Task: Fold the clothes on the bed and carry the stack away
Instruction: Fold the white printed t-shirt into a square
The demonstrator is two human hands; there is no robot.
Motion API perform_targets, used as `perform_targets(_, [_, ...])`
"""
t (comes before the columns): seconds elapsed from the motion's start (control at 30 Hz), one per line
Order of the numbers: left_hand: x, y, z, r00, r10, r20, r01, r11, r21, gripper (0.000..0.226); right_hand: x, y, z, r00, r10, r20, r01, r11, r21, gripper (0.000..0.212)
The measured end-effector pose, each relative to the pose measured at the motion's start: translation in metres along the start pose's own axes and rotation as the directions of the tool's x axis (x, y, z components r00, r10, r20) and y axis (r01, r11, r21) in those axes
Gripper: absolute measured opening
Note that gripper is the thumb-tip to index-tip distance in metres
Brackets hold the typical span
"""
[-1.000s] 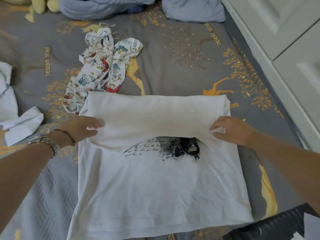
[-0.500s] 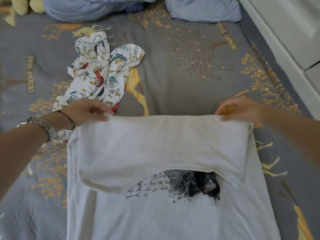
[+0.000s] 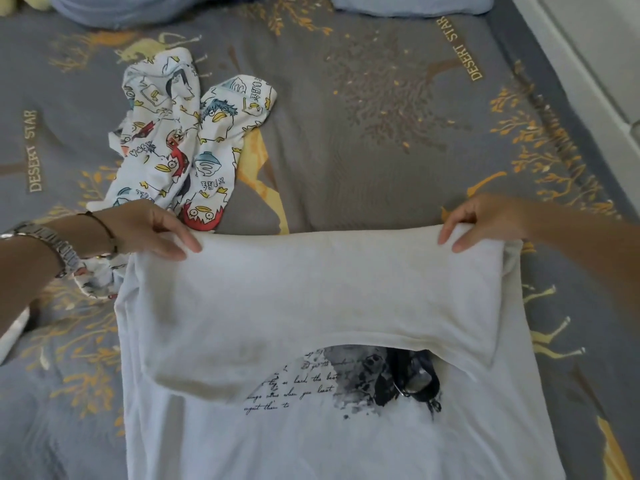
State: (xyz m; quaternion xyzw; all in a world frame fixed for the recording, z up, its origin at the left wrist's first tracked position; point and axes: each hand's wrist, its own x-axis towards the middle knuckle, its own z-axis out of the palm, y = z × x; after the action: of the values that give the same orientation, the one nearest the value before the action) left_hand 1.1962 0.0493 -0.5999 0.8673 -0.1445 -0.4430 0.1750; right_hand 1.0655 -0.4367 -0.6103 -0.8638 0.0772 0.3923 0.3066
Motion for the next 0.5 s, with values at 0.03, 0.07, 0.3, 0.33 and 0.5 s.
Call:
perform_targets(0.03, [-0.002,0.002,-0.003,1.000,0.000,-0.024,-0.001,1.000,-0.008,0.031,-0.002,-0.002,-0.003,0.999,-0.004,-0.034,0.003,1.000,-0.014,0.030])
perform_targets(0.07, [-0.004,0.004,-0.007,0.999,-0.001,-0.054,0.000,1.000,-0.011,0.031,-0.004,-0.004,-0.007,0.997,-0.008,-0.076,0.007,1.000,-0.024,0.030])
perform_targets(0.3, [-0.009,0.033,-0.056,0.888,0.017,-0.459,-0.058,0.995,-0.076,0.031,-0.008,-0.036,-0.053,0.840,-0.046,-0.541,0.060,0.998,0.009,0.026])
perform_targets(0.33, [-0.010,0.035,-0.060,0.869,-0.003,-0.495,-0.050,0.994,-0.094,0.031,-0.008,-0.040,-0.058,0.817,-0.047,-0.575,0.070,0.997,0.018,0.026])
perform_targets(0.5, [-0.019,0.034,-0.062,0.914,-0.017,-0.405,0.002,0.999,-0.036,0.039,-0.018,-0.049,-0.065,0.864,-0.059,-0.500,0.029,0.997,-0.067,0.043])
